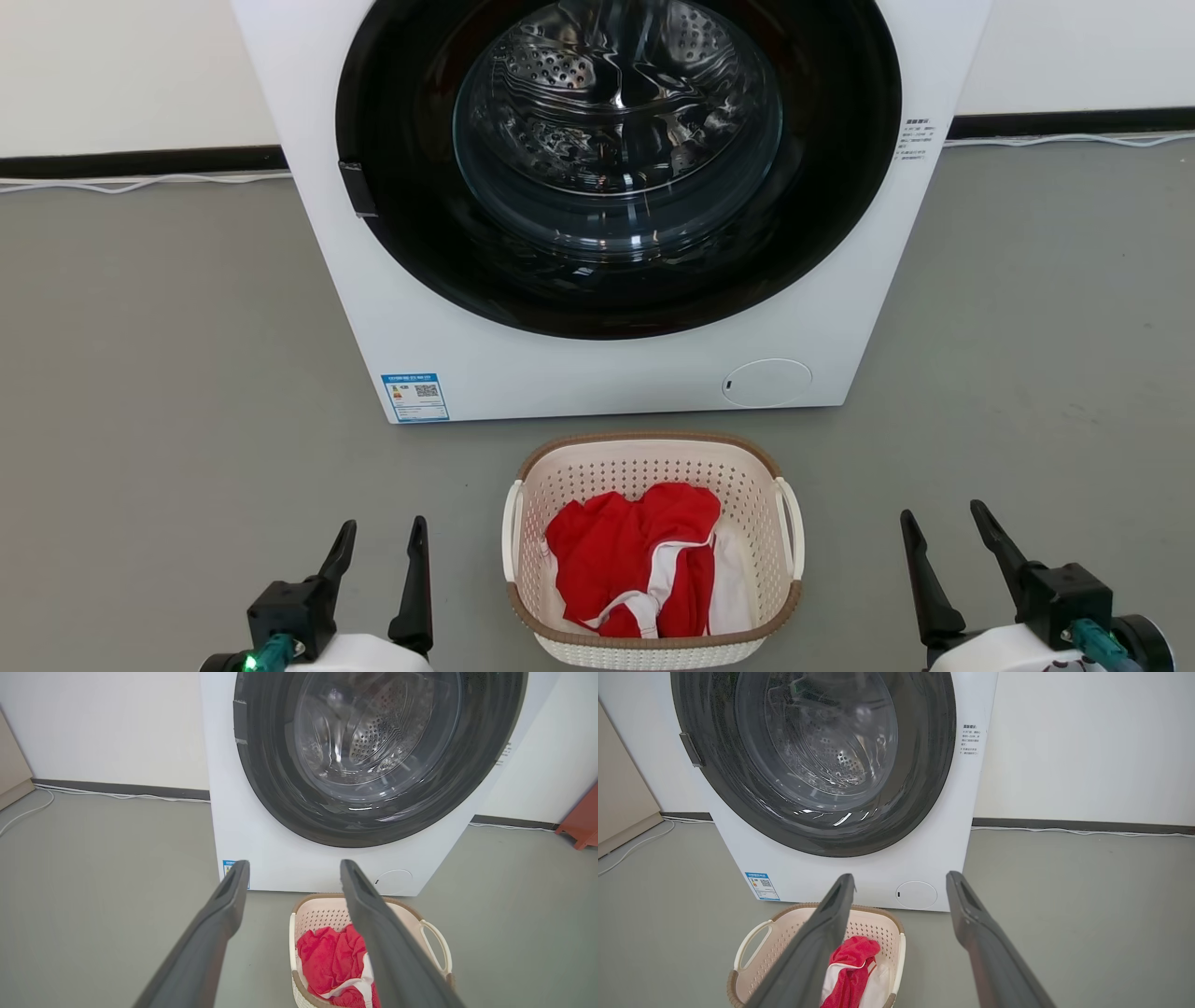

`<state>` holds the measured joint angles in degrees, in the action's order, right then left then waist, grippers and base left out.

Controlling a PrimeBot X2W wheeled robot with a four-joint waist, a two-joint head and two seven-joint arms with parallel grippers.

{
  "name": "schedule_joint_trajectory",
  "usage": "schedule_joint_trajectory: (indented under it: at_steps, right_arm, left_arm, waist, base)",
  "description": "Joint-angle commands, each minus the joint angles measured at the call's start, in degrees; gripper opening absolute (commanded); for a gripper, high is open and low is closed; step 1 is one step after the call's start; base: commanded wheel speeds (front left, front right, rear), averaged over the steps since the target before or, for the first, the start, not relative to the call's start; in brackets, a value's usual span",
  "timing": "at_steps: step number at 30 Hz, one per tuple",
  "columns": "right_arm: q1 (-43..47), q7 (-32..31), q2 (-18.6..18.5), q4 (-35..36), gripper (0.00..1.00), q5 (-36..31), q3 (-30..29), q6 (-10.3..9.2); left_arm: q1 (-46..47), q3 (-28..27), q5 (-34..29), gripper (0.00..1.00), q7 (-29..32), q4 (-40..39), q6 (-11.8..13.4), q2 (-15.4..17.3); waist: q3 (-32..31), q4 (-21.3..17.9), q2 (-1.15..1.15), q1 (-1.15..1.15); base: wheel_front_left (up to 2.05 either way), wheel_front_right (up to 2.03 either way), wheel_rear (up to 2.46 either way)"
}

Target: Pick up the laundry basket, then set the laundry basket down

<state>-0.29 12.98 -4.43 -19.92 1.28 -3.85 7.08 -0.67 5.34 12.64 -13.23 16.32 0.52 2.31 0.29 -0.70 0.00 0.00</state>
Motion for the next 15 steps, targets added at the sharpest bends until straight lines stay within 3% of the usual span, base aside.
schedule_joint_trajectory:
  at_steps: [1, 15]
  right_arm:
    - [-2.41, 1.41, -0.8, 0.77, 1.0, -2.57, 0.99, 0.4]
    - [-2.61, 2.02, -0.72, -0.34, 1.0, -5.03, 0.43, 0.41]
  left_arm:
    - [1.17, -1.3, -2.33, 1.0, -1.16, -1.46, 0.68, 0.54]
    - [1.06, -1.33, -4.15, 1.0, -1.77, -1.03, 0.5, 0.56]
  waist:
    - [-0.01, -0.04, 0.0, 0.0]
    - [0.06, -0.34, 0.0, 0.0]
  base:
    - [0.0, 0.0, 0.0]
    - [0.0, 0.0, 0.0]
